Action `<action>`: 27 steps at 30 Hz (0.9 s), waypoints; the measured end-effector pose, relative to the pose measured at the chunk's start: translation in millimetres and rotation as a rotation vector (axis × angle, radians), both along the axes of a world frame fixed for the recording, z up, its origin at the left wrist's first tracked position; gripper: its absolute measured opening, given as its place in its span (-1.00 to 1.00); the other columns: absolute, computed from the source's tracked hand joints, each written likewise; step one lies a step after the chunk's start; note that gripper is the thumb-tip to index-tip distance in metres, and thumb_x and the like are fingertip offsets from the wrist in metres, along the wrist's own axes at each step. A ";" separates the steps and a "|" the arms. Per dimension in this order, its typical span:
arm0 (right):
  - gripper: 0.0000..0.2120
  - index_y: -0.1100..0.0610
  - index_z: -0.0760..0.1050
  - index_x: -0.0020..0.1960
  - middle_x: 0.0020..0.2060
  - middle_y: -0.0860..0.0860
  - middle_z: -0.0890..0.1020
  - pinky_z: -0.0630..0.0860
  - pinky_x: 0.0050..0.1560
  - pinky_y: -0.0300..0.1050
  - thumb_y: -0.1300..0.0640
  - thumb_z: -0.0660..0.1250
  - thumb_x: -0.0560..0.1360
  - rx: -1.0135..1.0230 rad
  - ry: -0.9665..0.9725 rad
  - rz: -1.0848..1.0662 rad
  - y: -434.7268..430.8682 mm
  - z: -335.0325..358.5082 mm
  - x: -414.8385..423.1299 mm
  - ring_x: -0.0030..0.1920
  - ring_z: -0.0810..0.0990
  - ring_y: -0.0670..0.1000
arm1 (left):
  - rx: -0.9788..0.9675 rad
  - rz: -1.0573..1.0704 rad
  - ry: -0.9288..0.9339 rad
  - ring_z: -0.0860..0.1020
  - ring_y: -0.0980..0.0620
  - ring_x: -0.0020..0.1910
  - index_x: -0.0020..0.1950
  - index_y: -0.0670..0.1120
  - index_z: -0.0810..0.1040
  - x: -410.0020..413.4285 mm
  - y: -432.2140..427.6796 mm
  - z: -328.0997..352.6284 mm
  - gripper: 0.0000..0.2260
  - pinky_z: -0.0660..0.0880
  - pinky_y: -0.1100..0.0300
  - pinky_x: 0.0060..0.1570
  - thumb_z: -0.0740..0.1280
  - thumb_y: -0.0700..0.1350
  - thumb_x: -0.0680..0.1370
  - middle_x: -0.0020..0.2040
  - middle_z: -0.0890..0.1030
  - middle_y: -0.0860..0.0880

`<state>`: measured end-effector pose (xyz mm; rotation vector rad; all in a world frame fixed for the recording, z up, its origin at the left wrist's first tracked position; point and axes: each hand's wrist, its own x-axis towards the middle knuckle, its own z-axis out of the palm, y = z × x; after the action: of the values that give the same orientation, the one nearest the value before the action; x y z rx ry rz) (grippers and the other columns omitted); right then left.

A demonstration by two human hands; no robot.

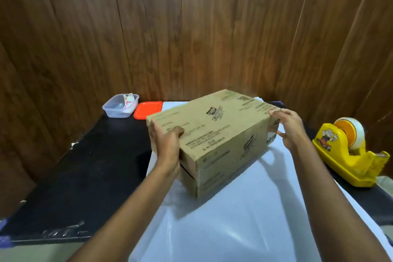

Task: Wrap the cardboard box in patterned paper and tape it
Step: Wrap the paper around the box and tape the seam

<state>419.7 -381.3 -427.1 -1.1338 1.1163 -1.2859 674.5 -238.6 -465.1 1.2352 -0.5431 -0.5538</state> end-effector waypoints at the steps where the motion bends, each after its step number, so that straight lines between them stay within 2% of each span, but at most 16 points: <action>1: -0.81 0.16 0.45 0.07 -0.16 -0.03 0.56 0.38 -0.29 -0.18 0.23 0.36 0.48 -0.008 -0.021 -0.009 6.3 1.3 -6.9 -0.19 0.50 -0.14 | -0.040 -0.074 0.006 0.50 -0.16 0.22 0.17 0.09 0.37 4.9 -2.2 3.9 -0.39 0.46 -0.20 0.18 0.39 -0.11 0.14 0.27 0.47 -0.15; 4: -0.92 0.10 0.51 -0.11 -0.19 -0.02 0.58 0.38 -0.32 -0.18 0.20 0.41 0.43 -0.015 -0.058 -0.076 21.8 -2.4 -27.5 -0.22 0.52 -0.06 | -0.133 -0.284 0.097 0.55 -0.20 0.13 0.17 -0.06 0.39 -1.9 0.6 36.0 -0.55 0.47 -0.18 0.17 0.27 -0.35 0.32 0.17 0.55 -0.22; 6: -0.87 0.14 0.53 -0.04 -0.19 -0.01 0.59 0.37 -0.32 -0.18 0.18 0.41 0.43 -0.007 -0.059 -0.109 34.4 -8.1 -36.3 -0.23 0.52 -0.06 | -0.111 -0.392 0.127 0.58 -0.13 0.01 0.20 -0.09 0.38 -1.1 -6.9 41.4 -0.58 0.56 -0.06 0.06 0.17 -0.44 0.42 0.08 0.58 -0.18; 8: -0.77 0.17 0.50 0.07 -0.18 -0.02 0.59 0.36 -0.31 -0.18 0.18 0.41 0.44 0.016 -0.076 -0.143 44.2 -18.5 -42.2 -0.23 0.52 -0.09 | -0.061 -0.472 0.107 0.60 -0.06 -0.09 0.20 -0.09 0.38 0.7 -9.6 42.8 -0.59 0.61 0.09 -0.17 0.13 -0.46 0.45 0.01 0.59 -0.14; 9: -0.75 0.16 0.49 0.08 -0.16 0.00 0.59 0.38 -0.30 -0.17 0.17 0.42 0.43 0.020 -0.089 -0.160 49.5 -23.1 -44.5 -0.21 0.53 -0.08 | -0.039 -0.507 0.096 0.60 -0.06 -0.10 0.22 -0.10 0.38 1.8 -9.6 42.9 -0.58 0.61 0.12 -0.22 0.12 -0.46 0.45 0.02 0.58 -0.15; 12: -0.62 0.13 0.49 0.04 0.07 0.10 0.56 0.46 -0.26 -0.14 0.04 0.51 0.30 0.042 -0.100 -0.198 58.9 -38.1 -49.7 -0.04 0.59 0.03 | -0.016 -0.567 0.079 0.59 -0.06 -0.11 0.24 -0.10 0.37 4.2 -7.1 43.0 -0.55 0.61 0.15 -0.29 0.10 -0.47 0.45 0.00 0.58 -0.14; 13: -0.55 0.11 0.50 0.05 0.16 0.12 0.52 0.47 -0.24 -0.12 -0.01 0.53 0.24 0.054 -0.096 -0.208 62.4 -40.8 -50.3 0.03 0.58 0.06 | -0.021 -0.575 0.075 0.59 -0.05 -0.12 0.23 -0.10 0.37 4.8 -5.5 42.3 -0.55 0.60 0.16 -0.30 0.09 -0.48 0.44 0.00 0.58 -0.13; 17: -0.64 -0.01 0.45 -0.08 0.25 0.10 0.46 0.49 -0.16 -0.08 -0.02 0.54 0.24 0.059 -0.082 -0.239 71.7 -47.0 -53.1 0.09 0.54 0.07 | -0.019 -0.596 0.085 0.60 -0.01 -0.14 0.32 -0.11 0.35 8.4 3.3 35.5 -0.51 0.60 0.17 -0.27 0.09 -0.46 0.45 0.00 0.58 -0.11; 20: -0.49 -0.03 0.45 -0.07 0.23 0.11 0.48 0.49 -0.15 -0.08 -0.12 0.53 0.05 0.065 -0.073 -0.258 79.5 -47.4 -56.0 0.13 0.53 0.09 | -0.016 -0.606 0.112 0.59 -0.07 -0.04 0.45 -0.12 0.24 11.1 6.7 27.0 -0.43 0.61 0.11 -0.17 0.11 -0.44 0.45 0.13 0.56 -0.16; 24: -0.26 0.03 0.47 0.09 0.24 0.12 0.47 0.51 -0.19 -0.08 -0.17 0.52 -0.05 0.080 -0.048 -0.279 85.2 -56.5 -66.3 0.14 0.53 0.09 | -0.027 -0.629 0.109 0.61 -0.04 -0.11 0.35 -0.12 0.33 0.1 12.1 18.6 -0.50 0.61 0.12 -0.21 0.10 -0.46 0.45 0.06 0.57 -0.15; 27: -0.39 -0.04 0.43 -0.02 0.24 0.12 0.46 0.58 -0.01 0.07 -0.16 0.53 0.00 0.098 -0.033 -0.264 89.6 -62.8 -68.6 0.16 0.52 0.12 | -0.017 -0.629 0.147 0.60 -0.06 -0.05 0.41 -0.10 0.29 -1.5 11.3 6.4 -0.45 0.60 0.12 -0.20 0.11 -0.45 0.45 0.19 0.53 -0.19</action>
<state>351.1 -291.7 -489.9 -0.9117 1.3224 -1.4293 673.0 -227.3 -458.8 0.9856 -0.8129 -1.1557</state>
